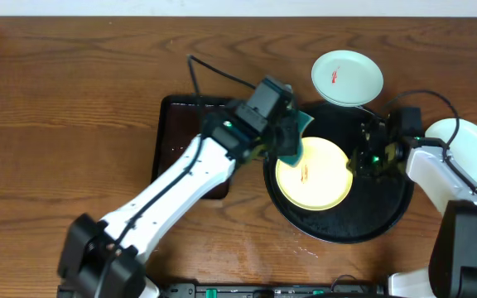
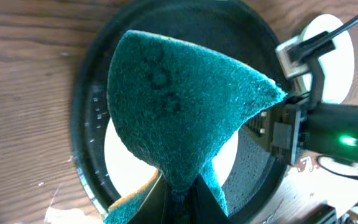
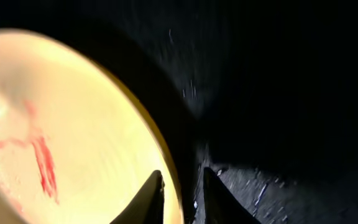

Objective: Clean dirty plates on tray and stack at the side
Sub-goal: 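Scrub the yellow plate with the sponge while right gripper holds rim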

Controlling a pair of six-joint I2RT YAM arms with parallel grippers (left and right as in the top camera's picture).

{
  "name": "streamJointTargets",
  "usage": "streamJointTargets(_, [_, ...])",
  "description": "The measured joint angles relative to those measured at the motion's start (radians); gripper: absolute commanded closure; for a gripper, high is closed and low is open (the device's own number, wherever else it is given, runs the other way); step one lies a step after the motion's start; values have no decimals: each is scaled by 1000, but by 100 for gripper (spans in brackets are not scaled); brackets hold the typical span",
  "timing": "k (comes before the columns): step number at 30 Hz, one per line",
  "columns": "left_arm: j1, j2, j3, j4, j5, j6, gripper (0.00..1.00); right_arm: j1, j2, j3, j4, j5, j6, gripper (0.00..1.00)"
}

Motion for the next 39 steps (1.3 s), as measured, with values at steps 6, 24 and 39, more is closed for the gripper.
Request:
streamJointTargets(6, [-38,127,0,62,0,-23,92,28,13,0,27,16,-48,99])
streamJointTargets(24, [-122,420,10,234,101,-66,93,60,35,0,31,51,-15,99])
streamJointTargets(39, [-133,420,124,-124,-386,-13,93,65,36,0,13,43,1,99])
